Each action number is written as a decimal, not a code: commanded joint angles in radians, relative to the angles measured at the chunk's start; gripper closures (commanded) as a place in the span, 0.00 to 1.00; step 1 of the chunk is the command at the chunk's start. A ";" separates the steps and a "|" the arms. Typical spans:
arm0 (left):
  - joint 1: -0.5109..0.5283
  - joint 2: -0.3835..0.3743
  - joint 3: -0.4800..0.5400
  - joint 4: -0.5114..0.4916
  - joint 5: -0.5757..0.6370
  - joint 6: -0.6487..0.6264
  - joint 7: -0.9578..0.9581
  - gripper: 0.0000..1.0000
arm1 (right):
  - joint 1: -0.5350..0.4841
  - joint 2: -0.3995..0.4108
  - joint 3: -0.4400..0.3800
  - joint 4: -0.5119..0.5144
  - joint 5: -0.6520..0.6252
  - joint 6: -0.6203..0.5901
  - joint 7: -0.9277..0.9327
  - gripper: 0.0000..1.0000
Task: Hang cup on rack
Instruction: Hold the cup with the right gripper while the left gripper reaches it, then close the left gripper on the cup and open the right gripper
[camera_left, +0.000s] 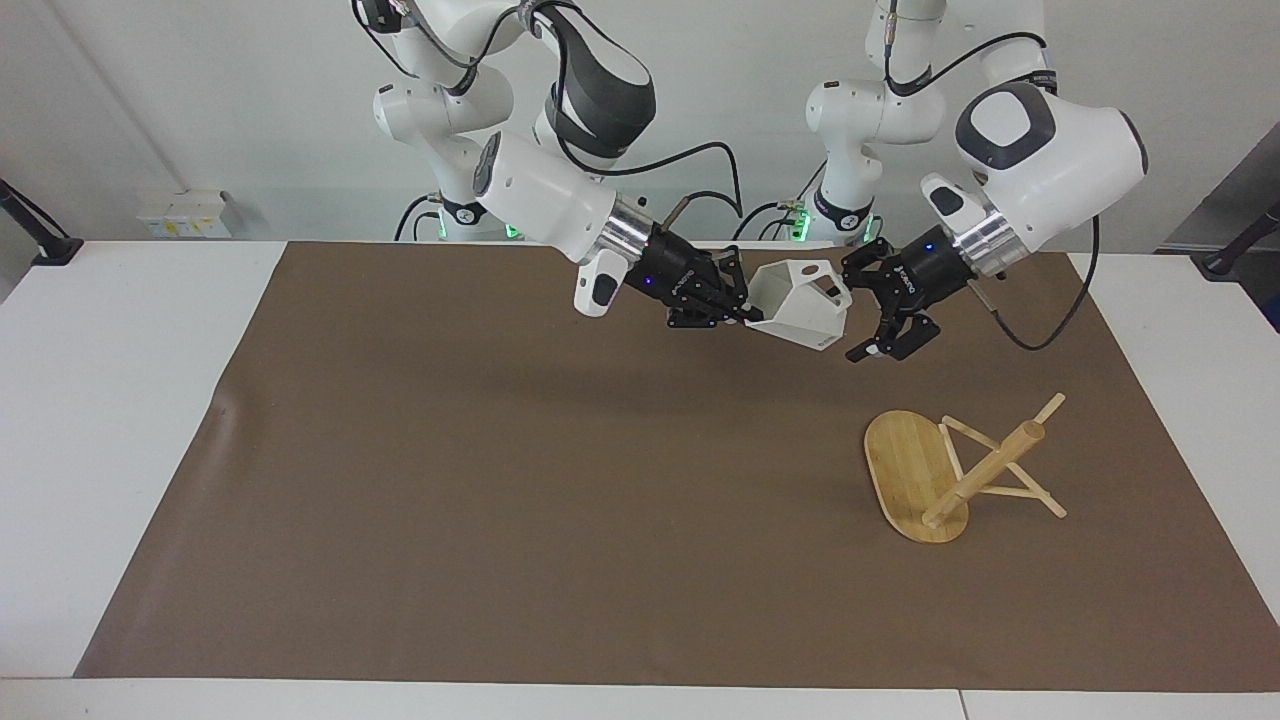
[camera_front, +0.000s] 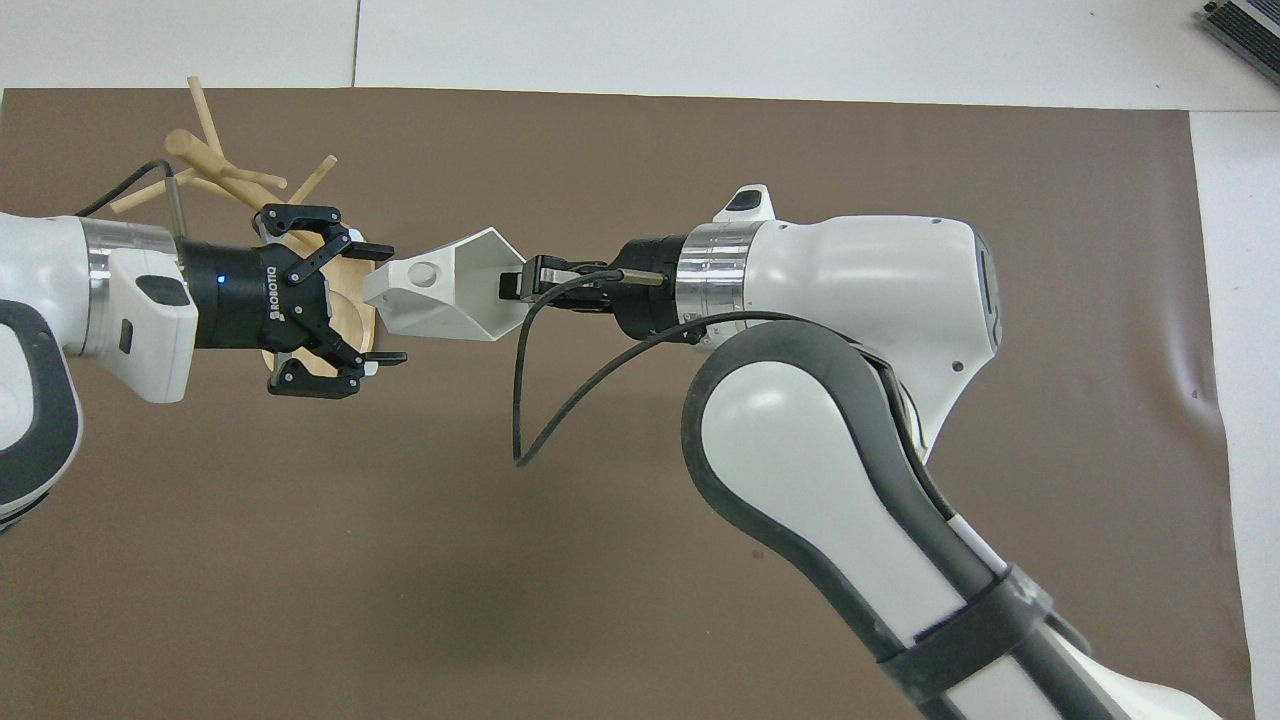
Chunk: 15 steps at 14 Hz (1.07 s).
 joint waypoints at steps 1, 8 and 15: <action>-0.033 -0.015 0.013 -0.031 -0.035 0.041 0.026 0.00 | 0.001 0.005 0.002 0.010 -0.016 0.007 0.011 1.00; -0.053 -0.027 0.013 -0.051 -0.064 0.031 0.026 0.00 | 0.001 0.005 0.002 0.010 -0.016 0.007 0.011 1.00; -0.033 -0.035 0.017 -0.049 -0.089 0.011 0.024 0.29 | 0.001 0.005 0.002 0.010 -0.016 0.007 0.012 1.00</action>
